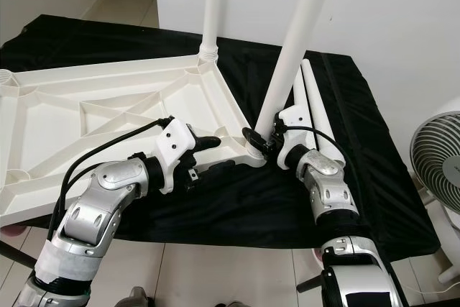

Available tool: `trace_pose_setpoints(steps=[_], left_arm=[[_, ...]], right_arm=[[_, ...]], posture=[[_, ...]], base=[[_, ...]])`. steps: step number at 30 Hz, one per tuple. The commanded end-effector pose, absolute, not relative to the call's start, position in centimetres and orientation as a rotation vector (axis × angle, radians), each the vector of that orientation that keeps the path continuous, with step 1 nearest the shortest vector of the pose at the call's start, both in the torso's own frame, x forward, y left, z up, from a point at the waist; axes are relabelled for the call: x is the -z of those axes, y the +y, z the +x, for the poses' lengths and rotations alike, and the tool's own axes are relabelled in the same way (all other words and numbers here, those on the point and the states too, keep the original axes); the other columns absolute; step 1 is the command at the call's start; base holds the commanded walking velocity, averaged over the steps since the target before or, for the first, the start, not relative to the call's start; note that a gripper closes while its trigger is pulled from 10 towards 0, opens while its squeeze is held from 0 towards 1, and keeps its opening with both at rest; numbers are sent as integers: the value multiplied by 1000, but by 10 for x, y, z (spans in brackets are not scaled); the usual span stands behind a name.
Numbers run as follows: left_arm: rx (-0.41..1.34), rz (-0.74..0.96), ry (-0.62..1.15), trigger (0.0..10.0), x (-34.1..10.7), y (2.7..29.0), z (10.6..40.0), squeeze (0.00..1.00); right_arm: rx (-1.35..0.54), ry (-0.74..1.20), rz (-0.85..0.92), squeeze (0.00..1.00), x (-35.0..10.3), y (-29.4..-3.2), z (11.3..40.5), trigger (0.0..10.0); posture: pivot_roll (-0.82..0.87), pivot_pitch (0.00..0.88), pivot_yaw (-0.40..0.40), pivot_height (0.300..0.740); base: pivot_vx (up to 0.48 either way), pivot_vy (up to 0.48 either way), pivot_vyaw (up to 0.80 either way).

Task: Building children table

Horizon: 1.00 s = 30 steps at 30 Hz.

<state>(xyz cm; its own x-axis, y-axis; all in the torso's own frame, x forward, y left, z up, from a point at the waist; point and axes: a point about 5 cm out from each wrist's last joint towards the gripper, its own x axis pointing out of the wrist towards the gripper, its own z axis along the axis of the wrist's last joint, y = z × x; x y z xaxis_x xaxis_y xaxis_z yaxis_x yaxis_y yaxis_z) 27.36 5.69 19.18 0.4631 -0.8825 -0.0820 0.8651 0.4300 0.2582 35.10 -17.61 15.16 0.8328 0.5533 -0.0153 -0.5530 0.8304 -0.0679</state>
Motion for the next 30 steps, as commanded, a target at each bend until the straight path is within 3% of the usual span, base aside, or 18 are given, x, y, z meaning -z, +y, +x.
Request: trace_pose_setpoints(steps=[1, 18, 26, 27, 28, 29, 30], left_arm=[[972, 273, -90, 10000, -194, 58, 277, 0], [1003, 273, -80, 10000, -191, 55, 275, 0], [1007, 272, -80, 10000, -190, 54, 273, 0], [1008, 271, -79, 10000, -190, 54, 273, 0], [1008, 271, -79, 10000, -190, 54, 273, 0], [1010, 271, -80, 10000, -190, 54, 273, 0], [1010, 271, -80, 10000, -190, 54, 273, 0]], right_arm=[[-551, 34, -59, 0, -142, -177, 350, 0], [-30, -8, 109, 0, -133, -145, 335, 0], [59, -13, 136, 0, -134, -133, 327, 0], [58, -10, 139, 0, -134, -132, 326, 7843], [58, -10, 139, 0, -134, -132, 326, 7843], [56, -16, 132, 0, -136, -132, 326, 10000], [56, -16, 132, 0, -136, -132, 326, 10000]], posture=[[185, 40, -106, 740], [173, 22, -99, 740], [171, 16, -98, 740], [171, 15, -99, 740], [171, 15, -99, 740], [170, 13, -99, 740], [170, 13, -99, 740]], base=[[0, 0, 0], [0, 0, 0], [0, 0, 0], [0, 0, 0], [0, 0, 0], [0, 0, 0], [0, 0, 0]])
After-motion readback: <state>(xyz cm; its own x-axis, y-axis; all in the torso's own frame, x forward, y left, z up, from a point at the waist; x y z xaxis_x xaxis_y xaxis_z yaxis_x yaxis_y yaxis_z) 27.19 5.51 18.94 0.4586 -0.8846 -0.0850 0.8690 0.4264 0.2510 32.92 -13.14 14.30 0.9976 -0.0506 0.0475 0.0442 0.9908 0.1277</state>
